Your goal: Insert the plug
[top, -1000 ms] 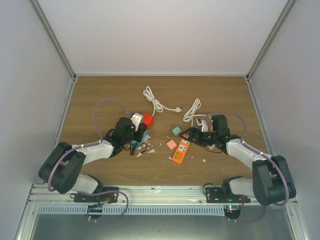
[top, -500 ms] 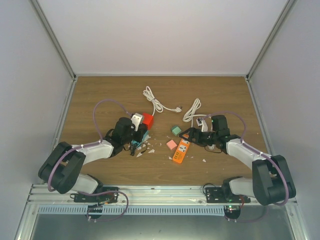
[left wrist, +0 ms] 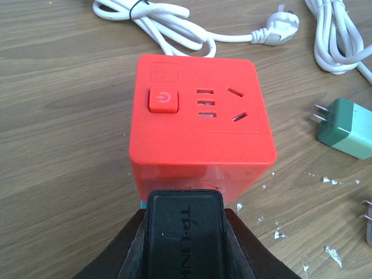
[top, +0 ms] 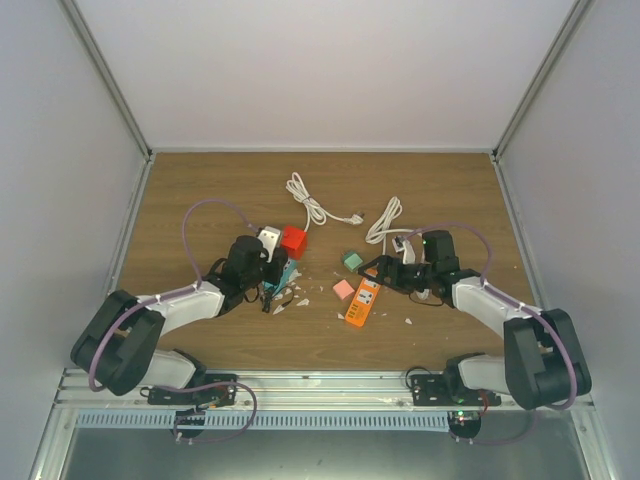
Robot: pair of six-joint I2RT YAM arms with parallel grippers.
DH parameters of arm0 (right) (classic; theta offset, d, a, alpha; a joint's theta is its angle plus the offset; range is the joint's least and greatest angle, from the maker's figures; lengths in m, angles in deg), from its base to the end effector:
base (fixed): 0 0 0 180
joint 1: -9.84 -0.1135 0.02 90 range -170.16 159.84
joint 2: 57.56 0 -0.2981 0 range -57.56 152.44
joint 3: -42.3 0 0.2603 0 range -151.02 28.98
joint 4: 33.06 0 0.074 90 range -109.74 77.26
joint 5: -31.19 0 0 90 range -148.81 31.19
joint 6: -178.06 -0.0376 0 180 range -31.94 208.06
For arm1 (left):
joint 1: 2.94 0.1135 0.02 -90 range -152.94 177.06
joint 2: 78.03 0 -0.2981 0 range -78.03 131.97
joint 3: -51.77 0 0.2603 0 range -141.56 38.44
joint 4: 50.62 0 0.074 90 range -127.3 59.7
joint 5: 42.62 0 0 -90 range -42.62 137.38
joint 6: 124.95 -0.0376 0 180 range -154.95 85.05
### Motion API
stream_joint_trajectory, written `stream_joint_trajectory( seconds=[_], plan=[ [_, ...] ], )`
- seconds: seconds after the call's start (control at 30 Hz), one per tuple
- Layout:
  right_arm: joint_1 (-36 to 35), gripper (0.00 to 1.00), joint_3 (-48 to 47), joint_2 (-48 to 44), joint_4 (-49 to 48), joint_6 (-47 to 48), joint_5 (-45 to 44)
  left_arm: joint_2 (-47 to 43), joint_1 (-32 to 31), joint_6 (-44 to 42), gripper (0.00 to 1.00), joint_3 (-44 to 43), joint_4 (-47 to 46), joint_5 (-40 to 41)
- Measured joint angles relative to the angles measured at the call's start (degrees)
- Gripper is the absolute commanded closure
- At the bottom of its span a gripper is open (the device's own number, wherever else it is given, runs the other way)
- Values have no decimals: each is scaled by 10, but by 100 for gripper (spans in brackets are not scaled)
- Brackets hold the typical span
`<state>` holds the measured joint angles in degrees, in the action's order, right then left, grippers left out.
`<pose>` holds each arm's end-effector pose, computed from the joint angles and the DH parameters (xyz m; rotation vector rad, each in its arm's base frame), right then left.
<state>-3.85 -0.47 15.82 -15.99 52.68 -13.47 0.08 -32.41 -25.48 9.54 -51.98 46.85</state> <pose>0.2136 0.0796 0.1923 0.0724 2.4981 1.3340 0.2274 -0.1289 0.1894 0.3874 2.1664 -0.3954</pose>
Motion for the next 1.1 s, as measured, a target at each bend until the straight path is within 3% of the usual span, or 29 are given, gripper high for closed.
stream_joint_trajectory(
  seconds=[0.53,0.87,1.1],
  plan=[
    [0,2,0,12,0,1,2,37,0,2,100,-11,-31,-41],
    [0,2,0,13,0,1,2,28,-5,7,100,-8,-7,-31],
    [0,2,0,13,0,2,2,72,-52,22,100,-33,-23,12]
  ],
)
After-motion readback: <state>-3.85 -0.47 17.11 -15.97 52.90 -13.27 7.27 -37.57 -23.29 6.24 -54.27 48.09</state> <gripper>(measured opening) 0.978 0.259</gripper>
